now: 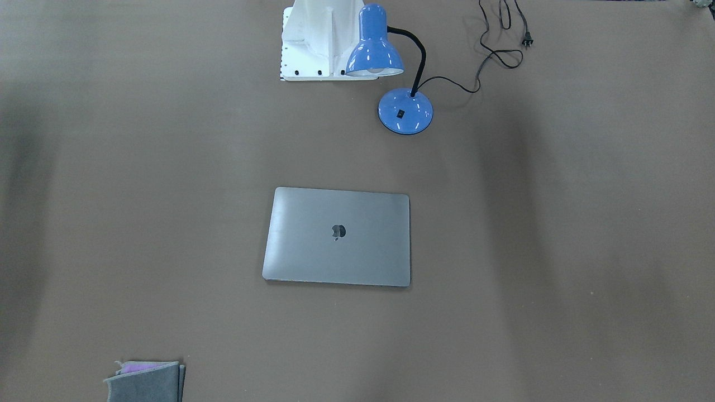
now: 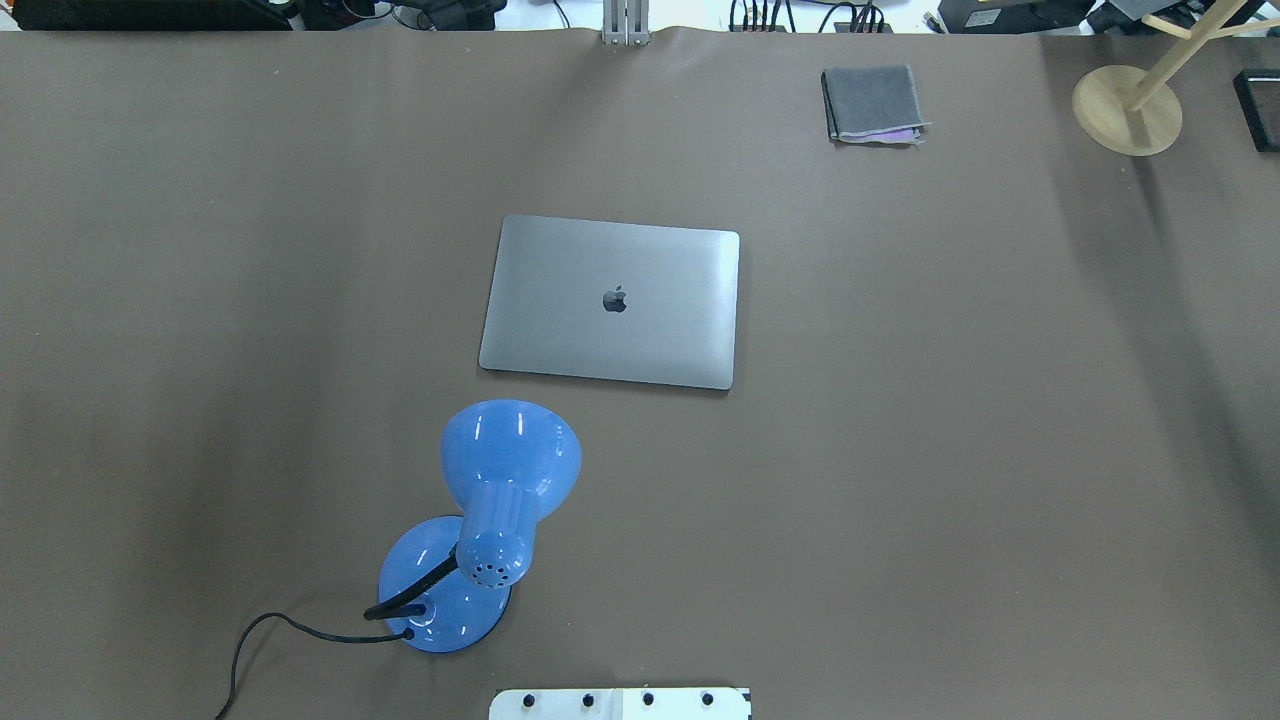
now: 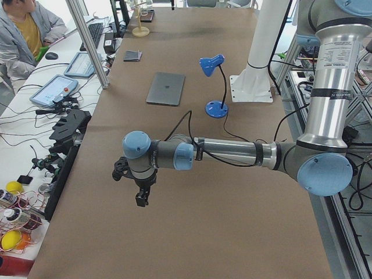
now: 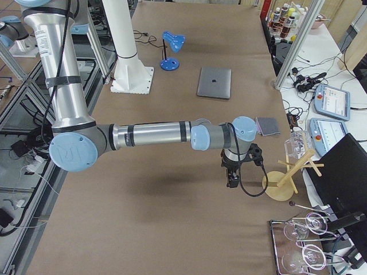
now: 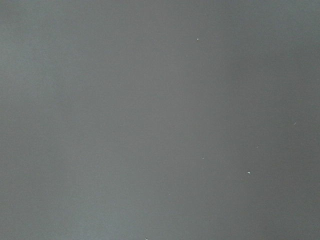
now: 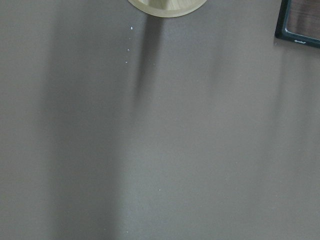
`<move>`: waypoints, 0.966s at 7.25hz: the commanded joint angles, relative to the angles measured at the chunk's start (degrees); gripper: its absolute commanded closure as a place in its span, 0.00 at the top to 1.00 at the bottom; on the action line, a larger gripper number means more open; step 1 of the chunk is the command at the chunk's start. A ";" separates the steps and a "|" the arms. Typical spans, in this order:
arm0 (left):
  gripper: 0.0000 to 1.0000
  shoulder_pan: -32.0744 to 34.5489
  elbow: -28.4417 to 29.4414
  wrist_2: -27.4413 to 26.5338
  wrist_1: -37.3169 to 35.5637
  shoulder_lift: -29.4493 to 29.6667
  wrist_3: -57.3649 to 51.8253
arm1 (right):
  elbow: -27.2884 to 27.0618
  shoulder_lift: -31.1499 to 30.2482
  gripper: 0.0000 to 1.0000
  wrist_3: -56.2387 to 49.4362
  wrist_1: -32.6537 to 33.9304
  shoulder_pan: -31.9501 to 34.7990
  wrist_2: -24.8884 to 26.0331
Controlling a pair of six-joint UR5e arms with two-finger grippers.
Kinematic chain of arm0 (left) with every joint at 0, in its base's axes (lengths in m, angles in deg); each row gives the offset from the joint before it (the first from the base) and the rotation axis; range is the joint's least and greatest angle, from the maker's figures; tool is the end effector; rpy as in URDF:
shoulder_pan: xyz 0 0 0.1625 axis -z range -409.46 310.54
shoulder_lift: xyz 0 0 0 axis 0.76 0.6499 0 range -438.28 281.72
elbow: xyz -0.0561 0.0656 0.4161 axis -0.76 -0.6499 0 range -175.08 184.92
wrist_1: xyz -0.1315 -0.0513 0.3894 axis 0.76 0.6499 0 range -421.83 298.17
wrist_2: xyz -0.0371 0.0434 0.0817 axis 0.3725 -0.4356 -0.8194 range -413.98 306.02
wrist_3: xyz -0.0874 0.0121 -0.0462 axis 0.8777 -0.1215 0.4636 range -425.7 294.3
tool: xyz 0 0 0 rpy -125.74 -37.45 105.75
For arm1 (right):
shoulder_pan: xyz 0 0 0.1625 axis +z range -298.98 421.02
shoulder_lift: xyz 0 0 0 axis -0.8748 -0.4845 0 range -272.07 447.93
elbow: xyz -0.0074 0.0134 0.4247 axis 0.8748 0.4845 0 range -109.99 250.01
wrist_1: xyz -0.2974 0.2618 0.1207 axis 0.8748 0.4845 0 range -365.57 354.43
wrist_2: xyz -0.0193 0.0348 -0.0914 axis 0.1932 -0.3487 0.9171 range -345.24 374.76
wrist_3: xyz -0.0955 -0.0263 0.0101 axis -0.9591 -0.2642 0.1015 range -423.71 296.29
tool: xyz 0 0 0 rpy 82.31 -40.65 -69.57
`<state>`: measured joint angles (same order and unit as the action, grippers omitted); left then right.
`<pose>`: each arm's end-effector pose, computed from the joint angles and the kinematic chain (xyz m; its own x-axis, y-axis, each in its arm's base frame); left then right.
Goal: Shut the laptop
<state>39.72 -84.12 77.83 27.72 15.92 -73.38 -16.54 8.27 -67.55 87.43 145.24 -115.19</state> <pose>-0.0594 -0.5267 0.6334 0.7363 0.1761 -0.6533 -0.1137 0.9840 0.1371 0.0116 -0.5743 0.6030 0.7500 -0.1868 0.6345 0.1510 0.9823 0.1107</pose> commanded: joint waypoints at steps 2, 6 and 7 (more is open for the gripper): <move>0.98 0.56 -3.57 0.47 -0.44 -0.85 -0.23 | -1.51 0.03 1.00 0.68 0.96 0.15 0.22; 0.98 0.47 -4.48 0.29 -0.35 -2.25 -0.32 | -2.21 -1.64 1.00 0.68 0.78 0.32 0.14; 0.98 0.47 -4.39 0.37 0.26 -2.35 -0.32 | -2.30 -1.64 1.00 0.68 0.78 0.32 0.14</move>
<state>40.21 -88.52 78.21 27.49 13.86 -73.70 -18.73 6.77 -66.87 88.27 145.57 -115.06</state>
